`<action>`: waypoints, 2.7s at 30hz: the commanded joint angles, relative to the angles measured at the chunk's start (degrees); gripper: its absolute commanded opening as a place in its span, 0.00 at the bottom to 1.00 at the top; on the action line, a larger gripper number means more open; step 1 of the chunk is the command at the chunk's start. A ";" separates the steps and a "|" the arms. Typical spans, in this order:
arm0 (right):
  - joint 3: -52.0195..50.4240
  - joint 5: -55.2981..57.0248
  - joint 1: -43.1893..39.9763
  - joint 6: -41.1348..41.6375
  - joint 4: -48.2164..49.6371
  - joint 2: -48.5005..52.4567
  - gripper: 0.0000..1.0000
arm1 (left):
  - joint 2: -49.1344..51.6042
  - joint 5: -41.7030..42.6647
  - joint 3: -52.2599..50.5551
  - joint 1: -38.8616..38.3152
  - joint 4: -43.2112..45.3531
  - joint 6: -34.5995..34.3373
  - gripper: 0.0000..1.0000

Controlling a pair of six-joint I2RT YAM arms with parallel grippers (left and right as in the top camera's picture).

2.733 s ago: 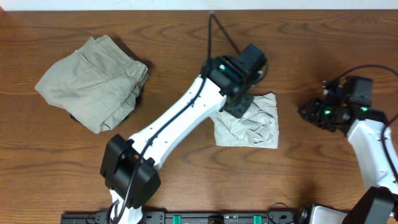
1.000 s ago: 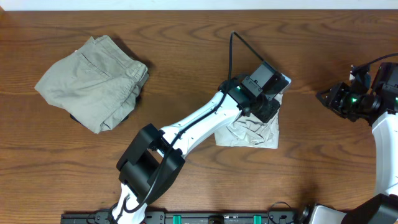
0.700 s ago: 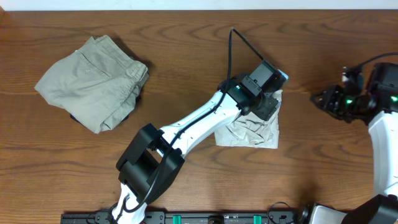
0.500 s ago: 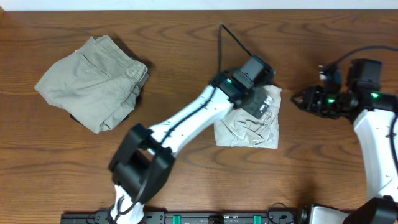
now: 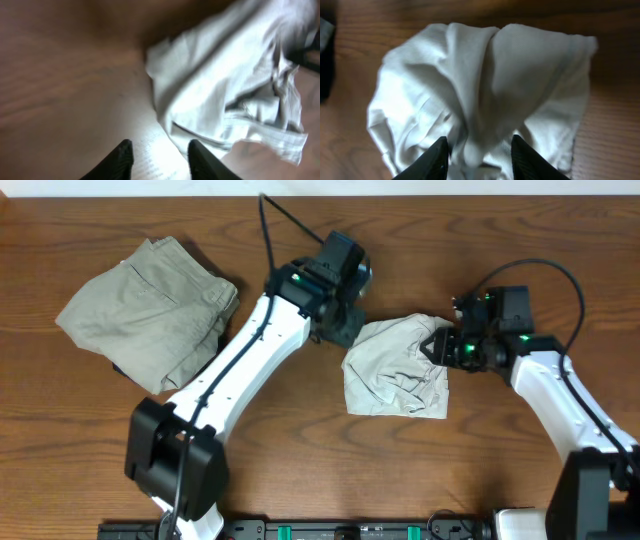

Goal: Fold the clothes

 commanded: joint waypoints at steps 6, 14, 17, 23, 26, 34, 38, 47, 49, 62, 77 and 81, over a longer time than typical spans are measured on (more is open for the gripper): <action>-0.35 5.03 2.36 3.74 3.50 4.20 0.20 | 5.90 10.38 -9.18 -1.49 3.02 2.62 0.32; 4.15 12.41 -2.75 -1.16 7.85 3.87 0.01 | 6.56 10.14 -11.85 -1.77 5.11 2.93 0.32; 6.80 12.39 -4.87 -3.50 10.25 3.87 0.01 | 6.54 10.14 -11.85 -1.77 5.20 3.52 0.32; 7.63 10.05 -6.03 -6.84 15.98 3.87 0.54 | 6.56 10.14 -11.87 -1.77 5.20 3.52 0.32; 7.63 9.81 -6.03 -6.86 13.81 3.87 0.69 | 6.56 10.08 -11.85 -1.77 5.22 3.54 0.32; 7.63 -0.22 -6.99 -8.39 3.10 0.85 0.55 | 6.54 9.73 -11.85 -1.64 5.62 3.69 0.49; 7.63 -7.82 -5.38 -8.39 -7.56 -1.38 0.50 | 6.54 9.75 -11.82 -1.64 7.52 3.69 0.59; 7.56 8.20 5.07 -9.40 -19.67 -1.42 0.58 | 6.54 9.75 -11.85 -1.66 12.76 3.72 0.67; 7.45 11.61 5.88 -8.90 -20.39 -1.42 0.59 | 6.54 9.75 -11.85 -1.66 13.09 3.72 0.67; -0.04 6.67 6.25 -8.13 -14.80 -1.38 0.34 | 7.37 9.75 -11.85 -1.66 15.41 3.67 0.67; 8.98 18.32 0.07 -8.33 -29.57 -14.78 0.05 | 9.94 9.75 -11.85 -1.66 15.45 3.67 0.67; 8.92 19.43 0.07 -8.26 -34.14 -15.21 0.04 | 9.94 9.75 -11.85 -1.66 15.43 3.67 0.67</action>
